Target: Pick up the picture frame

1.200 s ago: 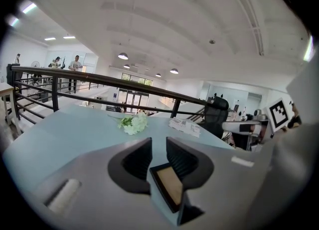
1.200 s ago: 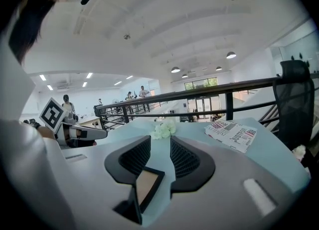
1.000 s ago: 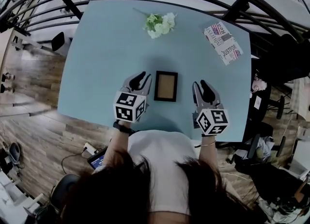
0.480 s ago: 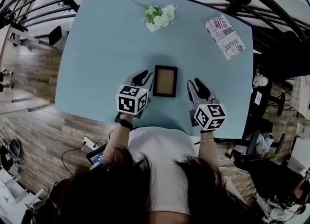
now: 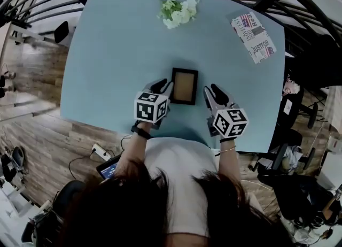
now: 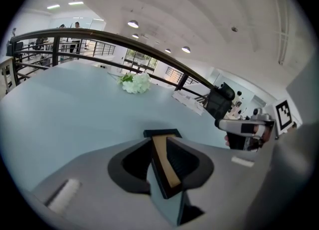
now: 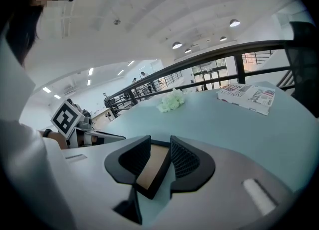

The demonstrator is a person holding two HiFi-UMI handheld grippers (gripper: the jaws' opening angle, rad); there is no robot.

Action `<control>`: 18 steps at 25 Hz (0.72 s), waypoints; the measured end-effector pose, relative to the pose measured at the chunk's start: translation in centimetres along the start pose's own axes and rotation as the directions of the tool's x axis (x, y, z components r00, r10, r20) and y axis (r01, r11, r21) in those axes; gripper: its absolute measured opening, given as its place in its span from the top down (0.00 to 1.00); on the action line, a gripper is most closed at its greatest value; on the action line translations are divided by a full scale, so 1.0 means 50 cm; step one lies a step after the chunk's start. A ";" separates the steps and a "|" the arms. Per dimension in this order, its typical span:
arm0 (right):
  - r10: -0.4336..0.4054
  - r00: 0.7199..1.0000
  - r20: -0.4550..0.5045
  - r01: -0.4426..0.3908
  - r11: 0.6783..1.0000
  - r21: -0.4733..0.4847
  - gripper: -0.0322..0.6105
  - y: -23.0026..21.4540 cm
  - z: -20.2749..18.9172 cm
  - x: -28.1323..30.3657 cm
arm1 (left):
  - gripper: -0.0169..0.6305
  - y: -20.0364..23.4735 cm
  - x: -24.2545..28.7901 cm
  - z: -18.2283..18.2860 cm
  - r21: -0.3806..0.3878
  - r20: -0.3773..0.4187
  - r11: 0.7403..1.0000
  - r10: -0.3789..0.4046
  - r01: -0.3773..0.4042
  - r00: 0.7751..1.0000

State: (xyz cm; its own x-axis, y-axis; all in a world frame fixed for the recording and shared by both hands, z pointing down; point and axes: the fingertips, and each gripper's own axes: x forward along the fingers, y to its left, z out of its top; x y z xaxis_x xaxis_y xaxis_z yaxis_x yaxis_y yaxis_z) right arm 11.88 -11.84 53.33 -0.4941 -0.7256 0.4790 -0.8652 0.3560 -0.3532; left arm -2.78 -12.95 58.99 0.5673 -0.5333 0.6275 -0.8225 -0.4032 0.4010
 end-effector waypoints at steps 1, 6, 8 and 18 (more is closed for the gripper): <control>0.008 1.000 -0.010 -0.008 1.000 0.010 0.80 -0.002 -0.006 0.006 | 0.83 0.001 0.006 -0.006 -0.013 -0.009 1.000 -0.001 0.001 1.000; 0.051 0.996 -0.079 -0.047 0.997 0.054 0.80 -0.003 -0.046 0.033 | 0.82 0.010 0.029 -0.039 -0.117 -0.049 0.993 -0.024 0.018 0.998; 0.069 0.992 -0.107 -0.061 0.995 0.077 0.80 -0.004 -0.062 0.043 | 0.81 0.015 0.035 -0.047 -0.144 -0.062 0.989 -0.026 0.017 0.998; 0.147 0.969 -0.198 -0.098 0.966 0.237 0.80 -0.019 -0.120 0.081 | 0.79 0.021 0.064 -0.066 -0.203 -0.112 0.979 -0.056 0.033 0.992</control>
State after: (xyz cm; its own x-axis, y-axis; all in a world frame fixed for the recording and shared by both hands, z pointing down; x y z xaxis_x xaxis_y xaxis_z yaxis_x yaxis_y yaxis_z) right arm 10.19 -11.57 60.42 -0.6231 -0.5343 0.5712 -0.7672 0.2754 -0.5792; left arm -1.97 -12.62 63.64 0.6047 -0.4232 0.6747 -0.7945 -0.2608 0.5485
